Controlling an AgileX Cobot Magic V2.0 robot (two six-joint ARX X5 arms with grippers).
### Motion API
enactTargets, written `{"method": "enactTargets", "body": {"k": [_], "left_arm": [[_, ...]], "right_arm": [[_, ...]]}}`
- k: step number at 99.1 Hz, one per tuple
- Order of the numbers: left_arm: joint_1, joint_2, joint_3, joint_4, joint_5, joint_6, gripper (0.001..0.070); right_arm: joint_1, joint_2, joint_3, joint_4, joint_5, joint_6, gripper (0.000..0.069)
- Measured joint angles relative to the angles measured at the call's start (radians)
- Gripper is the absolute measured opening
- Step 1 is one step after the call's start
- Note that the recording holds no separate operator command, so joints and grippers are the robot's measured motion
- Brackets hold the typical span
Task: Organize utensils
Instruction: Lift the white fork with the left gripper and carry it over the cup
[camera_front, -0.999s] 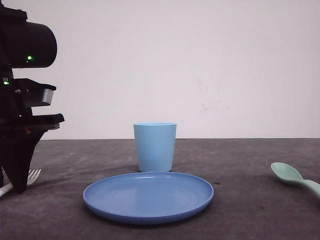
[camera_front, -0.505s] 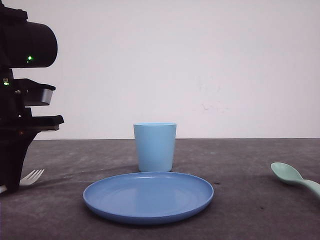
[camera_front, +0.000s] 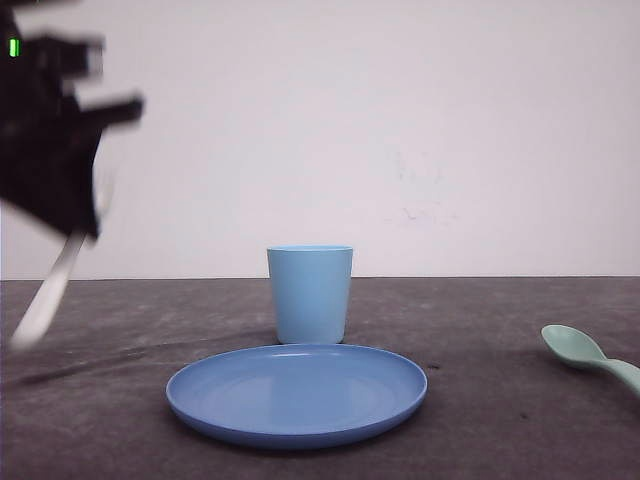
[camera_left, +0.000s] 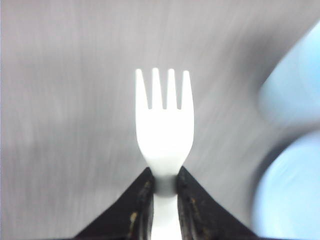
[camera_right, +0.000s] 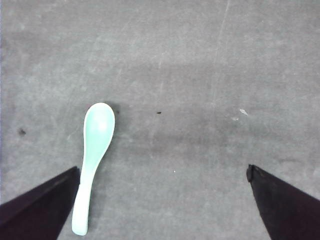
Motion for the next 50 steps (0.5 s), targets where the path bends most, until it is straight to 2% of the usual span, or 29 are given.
{"method": "enactTargets", "body": {"k": [25, 50], "left_arm": [[-0.032, -0.135, 0.039, 0.237, 0.054, -0.007, 0.0063], [-0.11, -0.065, 0.039, 0.443, 0.099, -0.006, 0.0063]], "right_arm": [[0.0, 0.0, 0.0, 0.001, 0.0, 0.0, 0.068], [0.0, 0.0, 0.0, 0.002, 0.0, 0.0, 0.068]]}}
